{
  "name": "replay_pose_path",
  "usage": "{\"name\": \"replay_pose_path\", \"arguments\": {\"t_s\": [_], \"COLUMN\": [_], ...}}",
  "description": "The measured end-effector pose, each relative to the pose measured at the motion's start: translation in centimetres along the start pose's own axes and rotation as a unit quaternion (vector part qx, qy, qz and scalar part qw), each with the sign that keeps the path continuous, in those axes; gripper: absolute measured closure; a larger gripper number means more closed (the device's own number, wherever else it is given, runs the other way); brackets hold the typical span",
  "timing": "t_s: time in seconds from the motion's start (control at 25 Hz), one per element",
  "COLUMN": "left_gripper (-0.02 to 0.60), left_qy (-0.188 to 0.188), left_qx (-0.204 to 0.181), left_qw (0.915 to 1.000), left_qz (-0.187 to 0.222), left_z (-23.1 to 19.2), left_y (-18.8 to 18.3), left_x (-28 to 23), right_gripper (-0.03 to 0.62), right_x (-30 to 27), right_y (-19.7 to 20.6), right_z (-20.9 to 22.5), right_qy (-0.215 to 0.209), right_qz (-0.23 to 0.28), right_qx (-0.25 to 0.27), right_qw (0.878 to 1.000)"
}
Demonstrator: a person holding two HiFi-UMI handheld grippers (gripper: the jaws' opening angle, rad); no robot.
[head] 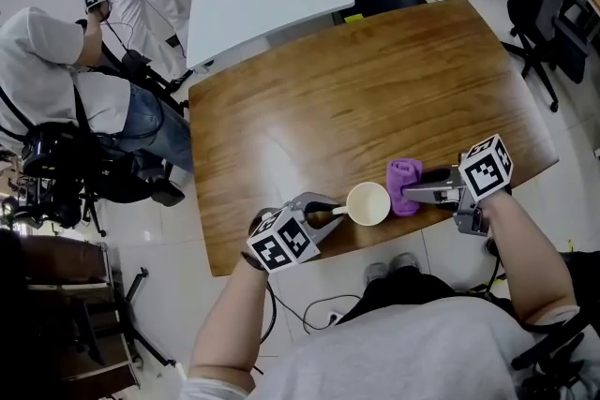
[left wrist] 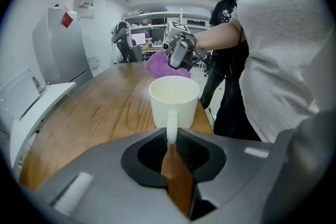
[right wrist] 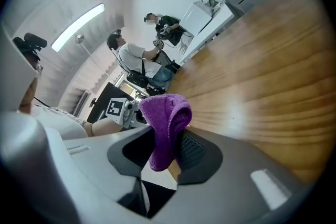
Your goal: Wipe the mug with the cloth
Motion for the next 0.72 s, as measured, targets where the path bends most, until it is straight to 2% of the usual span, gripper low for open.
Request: {"name": "replay_pose_path", "arguments": {"t_s": [0.2,0.4,0.6,0.72], "left_gripper": [0.531,0.541,0.543,0.545], "left_qy": [-0.036,-0.074,-0.075,-0.073], "left_qx": [0.011,0.021,0.039,0.039], "left_qw": [0.9993,0.9969,0.9957,0.9957], "left_qz": [-0.004,0.015,0.037,0.042], "left_z": [-2.1,-3.8,-4.8,-4.9], "left_y": [0.2,0.0,0.1,0.0], "left_x": [0.1,0.1,0.0,-0.1], "right_gripper": [0.468,0.468,0.468,0.468], "right_x": [-1.5,-3.6,-4.3,-3.6], "right_y": [0.5,3.1,4.0,2.9], "right_z": [0.2,1.6,2.1,2.1], "right_qy": [-0.027,-0.020,-0.015,-0.005], "right_qz": [-0.044,-0.084,-0.098,-0.089], "right_qx": [0.007,-0.022,-0.027,-0.001], "right_qw": [0.999,0.996,0.995,0.996]}}
Point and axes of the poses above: the fingertips, and each gripper's own axes: x backward along the fingers, z to its right, y out of its underside, the point moved 2 cm from there along x, backward along the fingers, and after that the axes turned 7 degrees about x, right-handed, at the moved point
